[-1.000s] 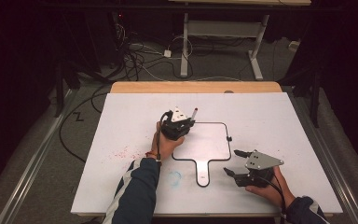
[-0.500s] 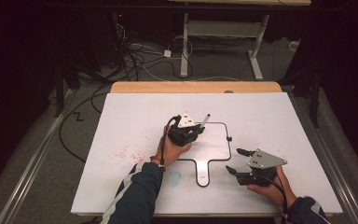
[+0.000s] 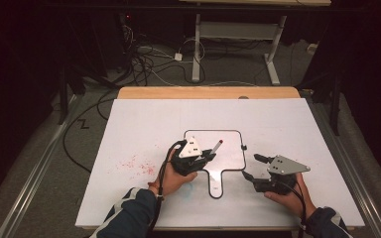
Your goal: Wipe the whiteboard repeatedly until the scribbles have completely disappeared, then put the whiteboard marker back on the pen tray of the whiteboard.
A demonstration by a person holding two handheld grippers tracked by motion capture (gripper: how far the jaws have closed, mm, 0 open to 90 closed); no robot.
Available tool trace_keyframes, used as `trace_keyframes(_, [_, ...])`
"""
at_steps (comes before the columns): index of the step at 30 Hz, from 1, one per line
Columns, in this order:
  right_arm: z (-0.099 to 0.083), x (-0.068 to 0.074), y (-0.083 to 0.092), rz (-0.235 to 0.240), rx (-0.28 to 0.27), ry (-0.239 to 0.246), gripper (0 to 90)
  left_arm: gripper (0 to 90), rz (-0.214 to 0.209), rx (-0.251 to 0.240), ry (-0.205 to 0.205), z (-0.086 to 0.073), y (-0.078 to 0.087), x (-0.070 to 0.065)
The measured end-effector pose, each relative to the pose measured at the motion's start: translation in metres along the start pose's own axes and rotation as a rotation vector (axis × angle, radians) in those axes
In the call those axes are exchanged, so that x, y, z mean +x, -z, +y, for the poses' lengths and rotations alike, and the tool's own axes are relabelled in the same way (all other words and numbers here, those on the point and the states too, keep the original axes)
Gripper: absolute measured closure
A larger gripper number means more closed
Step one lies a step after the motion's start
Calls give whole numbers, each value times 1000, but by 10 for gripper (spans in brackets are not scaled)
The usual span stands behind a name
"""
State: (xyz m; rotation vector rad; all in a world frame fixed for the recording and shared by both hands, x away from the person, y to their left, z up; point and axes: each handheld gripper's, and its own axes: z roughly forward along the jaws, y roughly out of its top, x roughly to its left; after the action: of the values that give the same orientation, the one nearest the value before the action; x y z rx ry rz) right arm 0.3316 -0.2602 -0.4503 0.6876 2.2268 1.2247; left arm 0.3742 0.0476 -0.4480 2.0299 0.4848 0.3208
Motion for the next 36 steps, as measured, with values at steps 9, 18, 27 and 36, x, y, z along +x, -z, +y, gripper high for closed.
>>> trace_keyframes(9, [3, -1, 5, 40, -35, -18, 311, 789, -13, 3, -17, -2, -2, -14])
trace_keyframes(18, [8, 0, 8, 51, -52, -13, 341, 789, -24, 9, -27, -3, -5, -21])
trace_keyframes(27, [14, 1, 16, 103, -101, -73, 384, 788, -61, -5, -34, 7, -22, -36])
trace_keyframes(36, [21, 3, 14, 165, -117, -121, 399, 788, -97, -18, -47, 16, -37, -51])
